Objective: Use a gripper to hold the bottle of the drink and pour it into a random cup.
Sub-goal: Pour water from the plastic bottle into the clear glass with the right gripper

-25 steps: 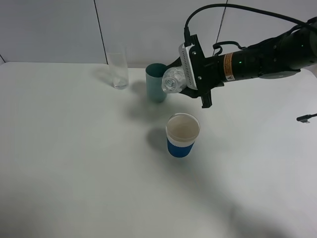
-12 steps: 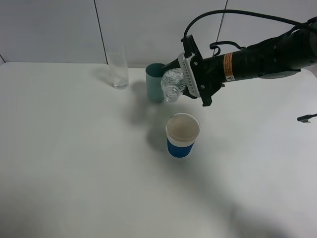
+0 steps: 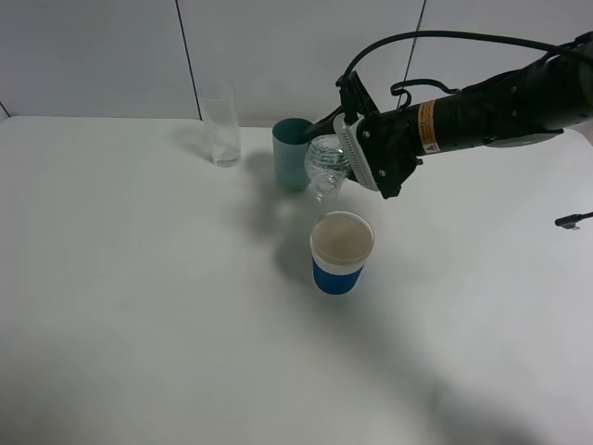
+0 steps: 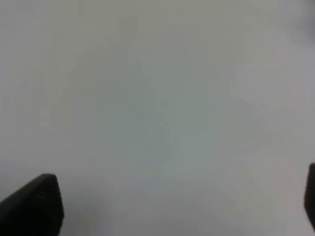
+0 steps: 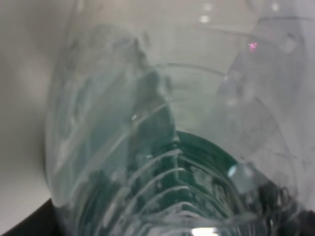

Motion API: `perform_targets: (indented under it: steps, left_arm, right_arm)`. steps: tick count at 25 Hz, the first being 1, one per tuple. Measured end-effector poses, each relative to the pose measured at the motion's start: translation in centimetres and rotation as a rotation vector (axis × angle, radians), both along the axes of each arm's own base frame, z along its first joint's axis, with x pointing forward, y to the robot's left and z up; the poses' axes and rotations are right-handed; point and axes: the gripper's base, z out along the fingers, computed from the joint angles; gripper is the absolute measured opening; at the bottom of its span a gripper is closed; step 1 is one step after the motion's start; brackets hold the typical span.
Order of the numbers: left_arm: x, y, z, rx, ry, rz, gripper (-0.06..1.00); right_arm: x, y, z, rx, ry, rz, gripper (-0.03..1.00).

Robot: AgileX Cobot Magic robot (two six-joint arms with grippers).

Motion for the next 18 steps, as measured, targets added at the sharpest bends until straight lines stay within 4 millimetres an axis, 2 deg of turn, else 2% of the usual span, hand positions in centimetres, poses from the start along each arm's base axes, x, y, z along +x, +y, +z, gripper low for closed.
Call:
perform_targets:
  steps: [18]
  left_arm:
    - [0.00,0.00,0.00,0.000,0.000,0.000,0.99]
  right_arm:
    - [0.38,-0.44,-0.37,-0.118,-0.123,0.026,0.56]
